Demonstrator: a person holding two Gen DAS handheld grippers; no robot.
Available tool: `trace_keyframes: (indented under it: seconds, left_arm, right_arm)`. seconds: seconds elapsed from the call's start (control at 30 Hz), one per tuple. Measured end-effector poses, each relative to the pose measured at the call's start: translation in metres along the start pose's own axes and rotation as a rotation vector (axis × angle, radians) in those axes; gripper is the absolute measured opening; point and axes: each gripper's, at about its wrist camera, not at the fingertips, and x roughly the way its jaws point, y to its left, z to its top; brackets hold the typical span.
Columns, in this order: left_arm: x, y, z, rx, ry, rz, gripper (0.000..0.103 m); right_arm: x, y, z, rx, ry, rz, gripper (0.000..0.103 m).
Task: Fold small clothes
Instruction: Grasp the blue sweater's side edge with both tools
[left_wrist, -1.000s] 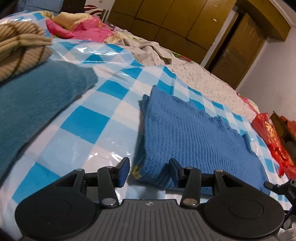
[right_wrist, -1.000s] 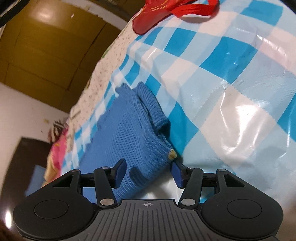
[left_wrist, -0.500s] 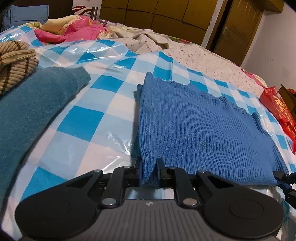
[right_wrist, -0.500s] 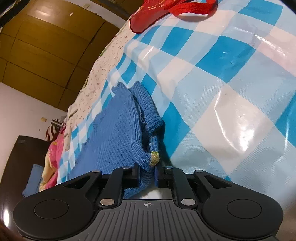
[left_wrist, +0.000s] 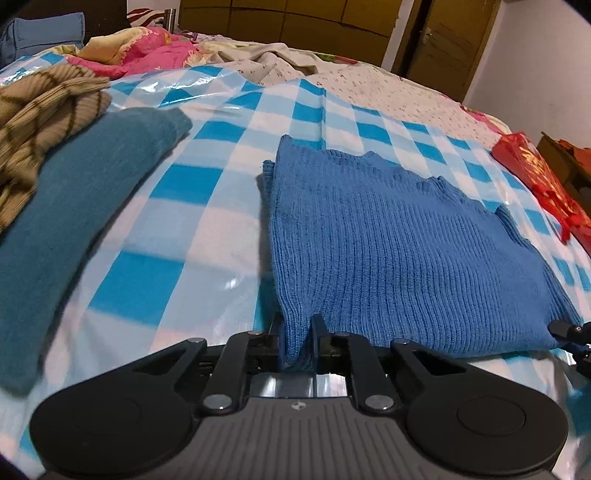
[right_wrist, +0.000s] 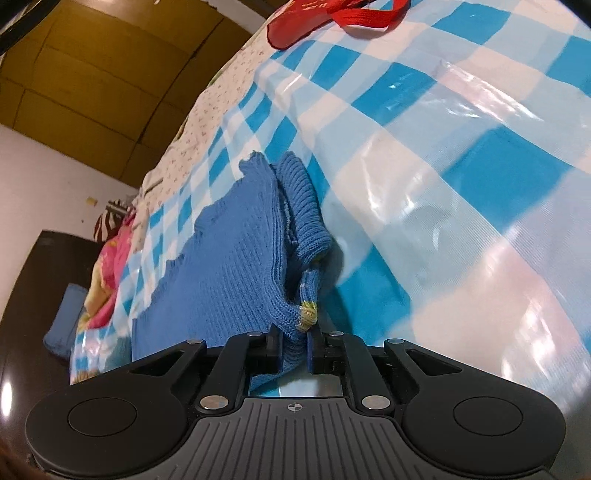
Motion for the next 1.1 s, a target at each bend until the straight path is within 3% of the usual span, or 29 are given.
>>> trace_keyframes:
  seconds: [0.37,0.67,1.1]
  left_arm:
    - [-0.023,0.003,-0.024,0.005,0.028,0.009,0.029]
    - [-0.023,-0.001,-0.028,0.034,0.018,0.057,0.032]
    - [-0.024,-0.002,-0.030,0.031,0.018,0.077,0.033]
  right_arm:
    - [-0.028,0.000,-0.028,-0.069,0.003,-0.070,0.010]
    - [-0.029,0.022,-0.050,-0.292,-0.072,-0.184,0.010]
    - [-0.028,0.033,-0.060,-0.416,-0.095,-0.255,0.011]
